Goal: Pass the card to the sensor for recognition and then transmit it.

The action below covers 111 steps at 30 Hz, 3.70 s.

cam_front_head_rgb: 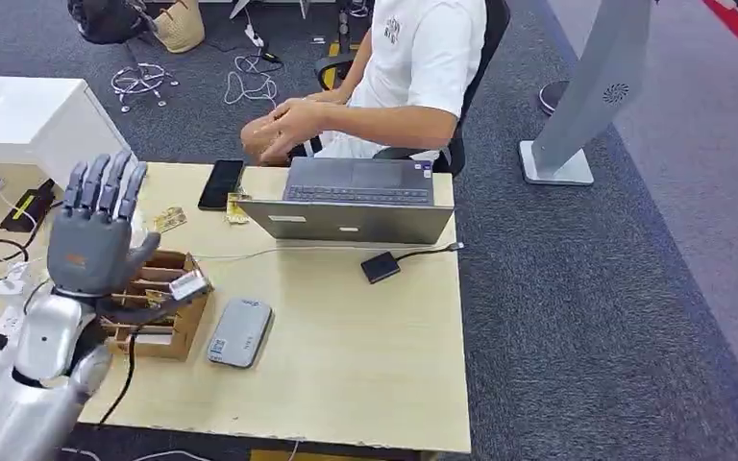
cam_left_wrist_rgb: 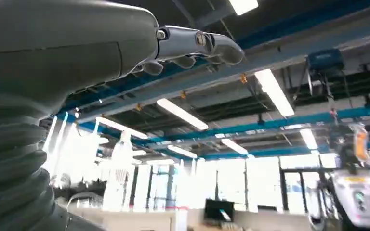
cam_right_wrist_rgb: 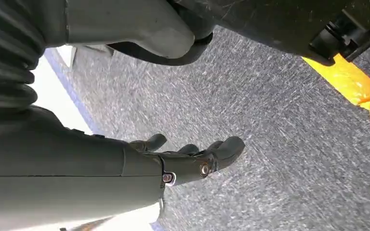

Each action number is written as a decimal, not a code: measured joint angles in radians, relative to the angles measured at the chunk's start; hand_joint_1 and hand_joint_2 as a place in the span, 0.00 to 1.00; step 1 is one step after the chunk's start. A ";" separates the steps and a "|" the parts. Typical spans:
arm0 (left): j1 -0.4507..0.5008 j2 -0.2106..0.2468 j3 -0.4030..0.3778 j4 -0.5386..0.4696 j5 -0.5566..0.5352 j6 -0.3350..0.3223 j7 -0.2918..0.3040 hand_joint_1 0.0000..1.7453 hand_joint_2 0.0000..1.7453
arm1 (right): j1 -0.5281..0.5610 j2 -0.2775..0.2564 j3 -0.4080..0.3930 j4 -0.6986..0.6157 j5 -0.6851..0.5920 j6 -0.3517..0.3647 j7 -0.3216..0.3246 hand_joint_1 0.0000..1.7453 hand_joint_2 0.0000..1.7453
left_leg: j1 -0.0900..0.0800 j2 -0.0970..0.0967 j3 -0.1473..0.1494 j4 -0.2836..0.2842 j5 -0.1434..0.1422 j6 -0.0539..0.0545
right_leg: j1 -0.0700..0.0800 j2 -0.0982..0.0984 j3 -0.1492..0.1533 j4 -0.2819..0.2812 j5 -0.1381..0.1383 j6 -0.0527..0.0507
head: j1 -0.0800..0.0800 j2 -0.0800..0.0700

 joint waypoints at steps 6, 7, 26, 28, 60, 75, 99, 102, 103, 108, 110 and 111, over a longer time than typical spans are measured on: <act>0.304 -0.008 0.081 -0.150 0.050 -0.087 0.042 0.00 1.00 | 0.003 0.005 -0.001 0.000 -0.014 -0.020 0.008 0.00 1.00 | 0.001 0.001 0.000 0.000 -0.002 -0.001 | 0.000 0.000 -0.001 0.000 -0.002 0.000 | 0.000 0.000; 0.343 -0.011 0.096 -0.168 0.053 -0.087 0.042 0.00 1.00 | 0.003 0.005 -0.001 0.000 -0.018 -0.023 0.008 0.00 1.00 | 0.001 0.000 0.000 0.000 -0.002 0.000 | 0.000 0.000 -0.001 0.000 -0.003 0.000 | 0.000 0.000; 0.618 -0.087 0.163 -0.354 0.063 -0.143 0.082 0.00 1.00 | 0.005 0.016 -0.002 0.002 -0.031 -0.039 0.021 0.00 1.00 | 0.001 -0.003 0.000 0.000 -0.002 0.000 | 0.001 -0.003 0.002 0.000 -0.003 0.000 | 0.000 0.000; 0.632 -0.098 0.196 -0.354 0.071 -0.170 0.080 0.00 1.00 | 0.005 0.016 -0.002 0.002 -0.031 -0.040 0.021 0.00 1.00 | 0.001 -0.003 0.001 0.000 -0.002 0.000 | 0.001 -0.003 0.002 0.000 -0.003 0.000 | 0.000 0.000; 0.510 -0.297 0.559 -0.220 0.029 -0.405 -0.109 0.00 1.00 | 0.004 0.016 -0.002 0.002 -0.011 -0.035 0.039 0.00 1.00 | 0.001 -0.007 0.001 0.000 -0.002 0.000 | 0.001 -0.007 0.003 -0.001 -0.003 0.000 | 0.000 0.000; 0.413 -0.242 0.558 -0.114 0.071 -0.430 -0.045 0.00 1.00 | 0.003 0.016 -0.001 0.002 -0.006 -0.034 0.040 0.00 1.00 | 0.002 -0.007 0.001 0.000 -0.002 -0.001 | 0.001 -0.007 0.002 0.000 -0.003 0.000 | 0.000 0.000; 0.343 -0.204 0.517 -0.033 0.065 -0.415 -0.024 0.00 1.00 | 0.003 0.016 0.007 0.002 0.008 -0.030 0.040 0.00 1.00 | 0.002 -0.007 0.001 0.000 -0.002 -0.001 | 0.001 -0.007 0.003 0.000 -0.003 0.000 | 0.000 0.000; 0.339 -0.199 0.510 -0.026 0.066 -0.415 -0.018 0.00 1.00 | 0.002 0.016 0.008 0.002 0.008 -0.030 0.040 0.00 1.00 | 0.002 -0.007 0.001 0.000 -0.002 -0.001 | 0.001 -0.007 0.003 0.000 -0.003 0.000 | 0.000 0.000; 0.339 -0.198 0.507 -0.024 0.066 -0.415 -0.016 0.00 1.00 | 0.002 0.016 0.008 0.002 0.008 -0.030 0.040 0.00 1.00 | 0.002 -0.007 0.001 0.000 -0.002 -0.001 | 0.001 -0.007 0.002 0.000 -0.003 0.000 | 0.000 0.000; 0.338 -0.198 0.498 -0.010 0.064 -0.411 -0.010 0.00 1.00 | 0.002 0.016 0.008 0.002 0.007 -0.028 0.040 0.00 1.00 | 0.002 -0.007 0.001 0.000 -0.002 -0.001 | 0.001 -0.007 0.002 0.000 -0.003 0.000 | 0.000 0.000; 0.338 -0.198 0.490 -0.008 0.064 -0.407 -0.008 0.00 1.00 | 0.002 0.016 0.008 0.002 0.007 -0.028 0.040 0.00 1.00 | 0.002 -0.007 0.001 0.000 -0.002 -0.001 | 0.001 -0.007 0.003 0.000 -0.003 0.000 | 0.000 0.000; 0.339 -0.198 0.487 -0.007 0.064 -0.405 -0.007 0.00 1.00 | 0.002 0.016 0.008 0.002 0.006 -0.028 0.040 0.00 1.00 | 0.002 -0.007 0.001 0.000 -0.002 -0.001 | 0.001 -0.007 0.003 0.000 -0.003 0.000 | 0.000 0.000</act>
